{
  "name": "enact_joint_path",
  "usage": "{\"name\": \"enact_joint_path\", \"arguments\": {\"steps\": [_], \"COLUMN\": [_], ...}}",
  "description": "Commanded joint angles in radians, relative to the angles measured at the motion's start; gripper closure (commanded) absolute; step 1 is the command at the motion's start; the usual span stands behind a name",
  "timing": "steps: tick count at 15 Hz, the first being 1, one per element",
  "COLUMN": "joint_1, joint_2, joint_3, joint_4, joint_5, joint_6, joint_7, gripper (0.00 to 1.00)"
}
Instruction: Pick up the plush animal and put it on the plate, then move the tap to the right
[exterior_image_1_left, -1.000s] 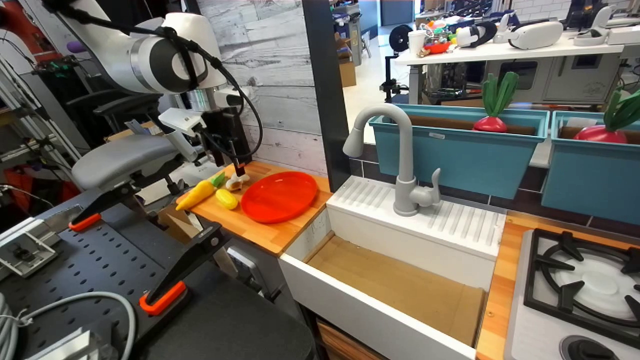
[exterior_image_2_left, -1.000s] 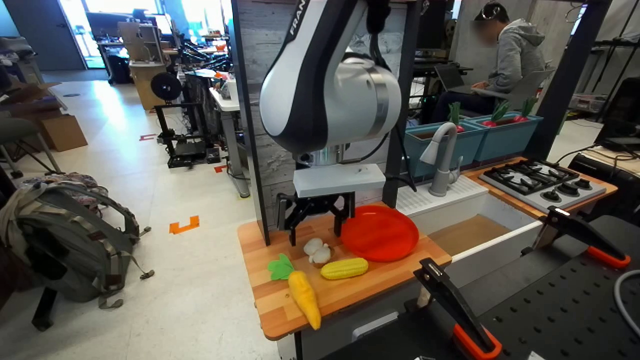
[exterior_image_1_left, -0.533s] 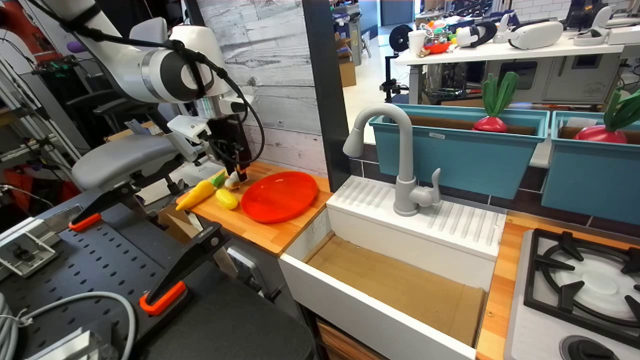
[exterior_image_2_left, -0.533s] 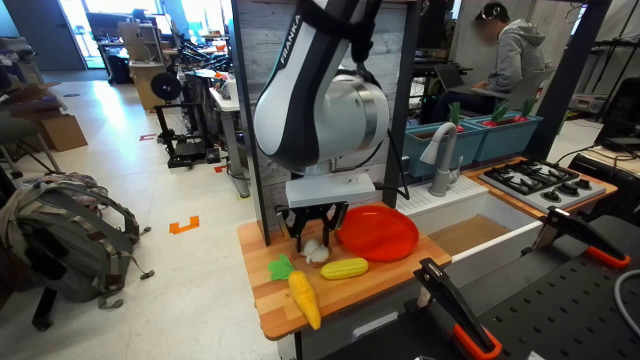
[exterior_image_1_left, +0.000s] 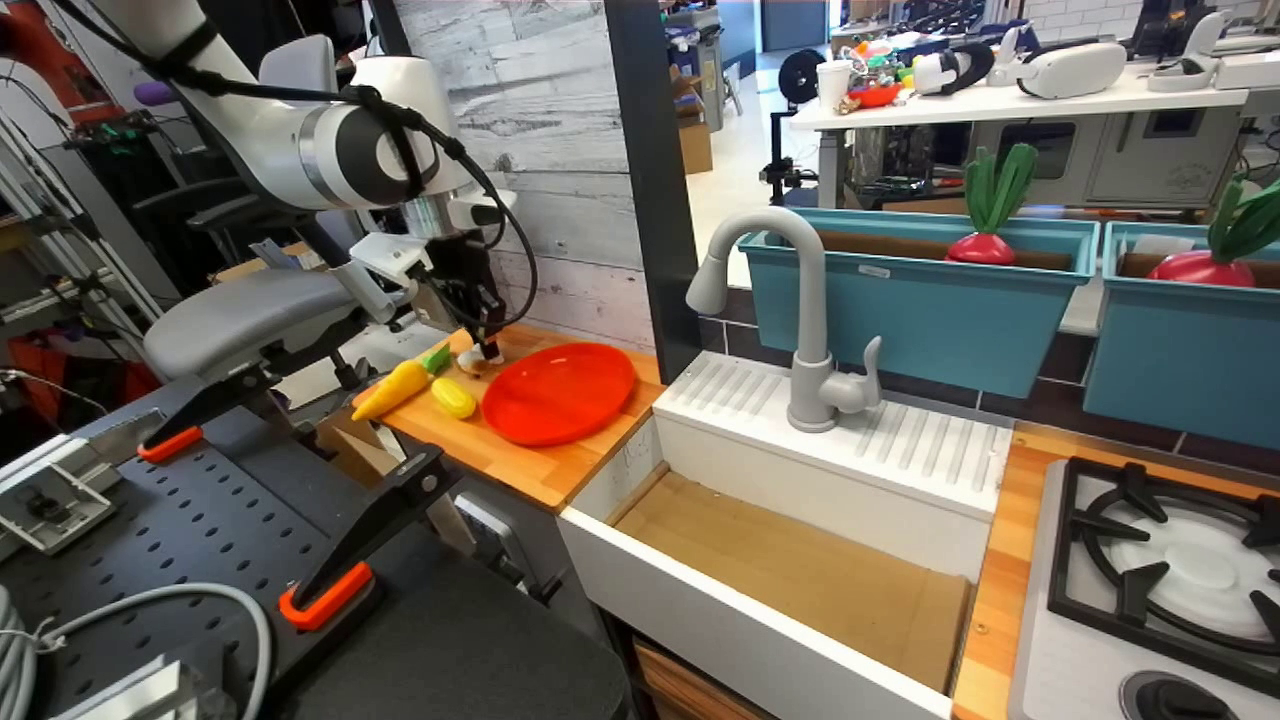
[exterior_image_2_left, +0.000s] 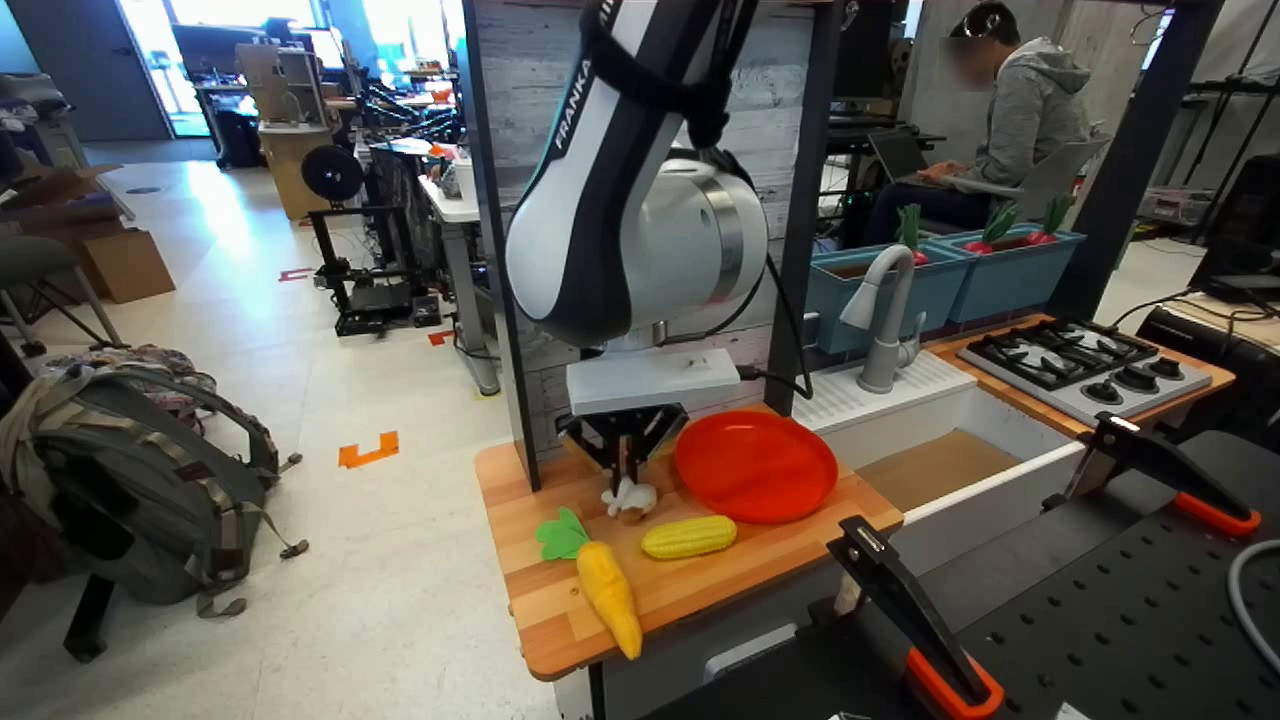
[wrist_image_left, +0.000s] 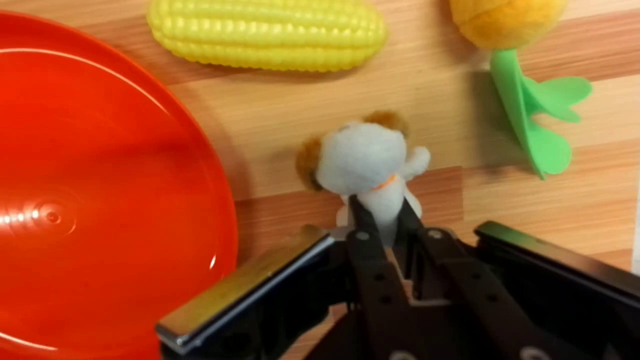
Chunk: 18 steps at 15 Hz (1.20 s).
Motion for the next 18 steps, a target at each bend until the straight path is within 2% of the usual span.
{"name": "enact_joint_path", "arguments": {"steps": [1, 8, 11, 15, 18], "joint_1": [0.022, -0.025, -0.076, -0.143, -0.159], "joint_2": [-0.053, -0.18, -0.197, -0.162, -0.141], "joint_3": [-0.033, -0.07, -0.065, -0.058, -0.063], "joint_4": [-0.052, -0.212, -0.225, -0.187, -0.169], "joint_5": [-0.002, 0.007, 0.023, 0.055, 0.071], "joint_6": [-0.007, 0.053, 0.028, 0.009, 0.006], "joint_7": [0.012, -0.004, -0.015, -0.013, -0.001], "gripper": [0.99, 0.97, 0.97, 0.97, 0.97]}}
